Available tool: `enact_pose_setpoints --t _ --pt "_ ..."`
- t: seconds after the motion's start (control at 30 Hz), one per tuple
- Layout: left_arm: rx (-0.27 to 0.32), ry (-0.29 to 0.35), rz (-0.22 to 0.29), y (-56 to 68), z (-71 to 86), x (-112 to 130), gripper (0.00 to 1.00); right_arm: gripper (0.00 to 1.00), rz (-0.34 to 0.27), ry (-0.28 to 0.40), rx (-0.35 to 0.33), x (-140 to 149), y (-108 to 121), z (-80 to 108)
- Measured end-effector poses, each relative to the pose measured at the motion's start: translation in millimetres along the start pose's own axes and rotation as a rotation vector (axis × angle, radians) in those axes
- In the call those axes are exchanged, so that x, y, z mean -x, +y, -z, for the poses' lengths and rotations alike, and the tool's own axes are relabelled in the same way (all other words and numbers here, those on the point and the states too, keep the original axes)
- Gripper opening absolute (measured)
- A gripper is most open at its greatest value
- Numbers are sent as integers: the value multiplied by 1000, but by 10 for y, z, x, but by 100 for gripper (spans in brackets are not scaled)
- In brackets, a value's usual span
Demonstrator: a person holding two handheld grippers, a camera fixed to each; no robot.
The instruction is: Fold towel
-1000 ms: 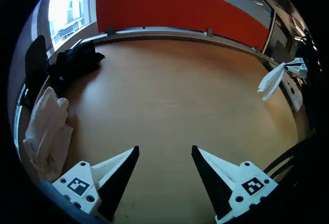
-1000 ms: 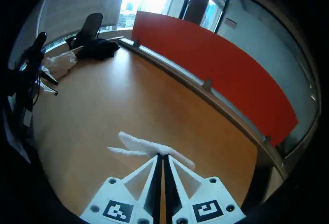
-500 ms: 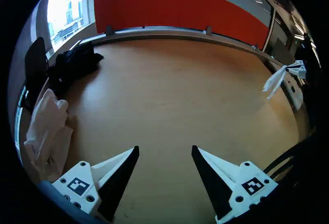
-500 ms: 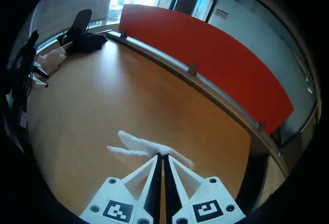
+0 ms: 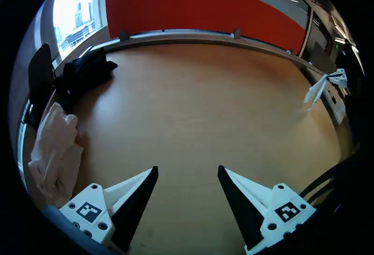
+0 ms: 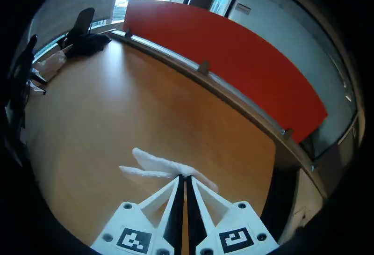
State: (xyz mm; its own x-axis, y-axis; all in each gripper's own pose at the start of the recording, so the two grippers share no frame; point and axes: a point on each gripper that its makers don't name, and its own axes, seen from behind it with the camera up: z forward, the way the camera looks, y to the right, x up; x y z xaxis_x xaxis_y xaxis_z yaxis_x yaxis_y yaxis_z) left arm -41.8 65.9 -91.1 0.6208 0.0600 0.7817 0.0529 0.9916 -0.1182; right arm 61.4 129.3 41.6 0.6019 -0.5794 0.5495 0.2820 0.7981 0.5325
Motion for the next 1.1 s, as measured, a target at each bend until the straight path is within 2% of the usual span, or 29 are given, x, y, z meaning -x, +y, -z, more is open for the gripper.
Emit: enact_pose_setpoints --t 0.47,0.87,1.1 --pt "-10 -2 -5 59 3 -20 95 4 -16 -13 32 65 352 -29" --pt "-14 -3 -9 77 -16 -42 94 4 -22 -29 28 187 364 -49" --pt "-13 -2 -12 98 -31 -75 94 4 -34 -58 28 441 341 11"
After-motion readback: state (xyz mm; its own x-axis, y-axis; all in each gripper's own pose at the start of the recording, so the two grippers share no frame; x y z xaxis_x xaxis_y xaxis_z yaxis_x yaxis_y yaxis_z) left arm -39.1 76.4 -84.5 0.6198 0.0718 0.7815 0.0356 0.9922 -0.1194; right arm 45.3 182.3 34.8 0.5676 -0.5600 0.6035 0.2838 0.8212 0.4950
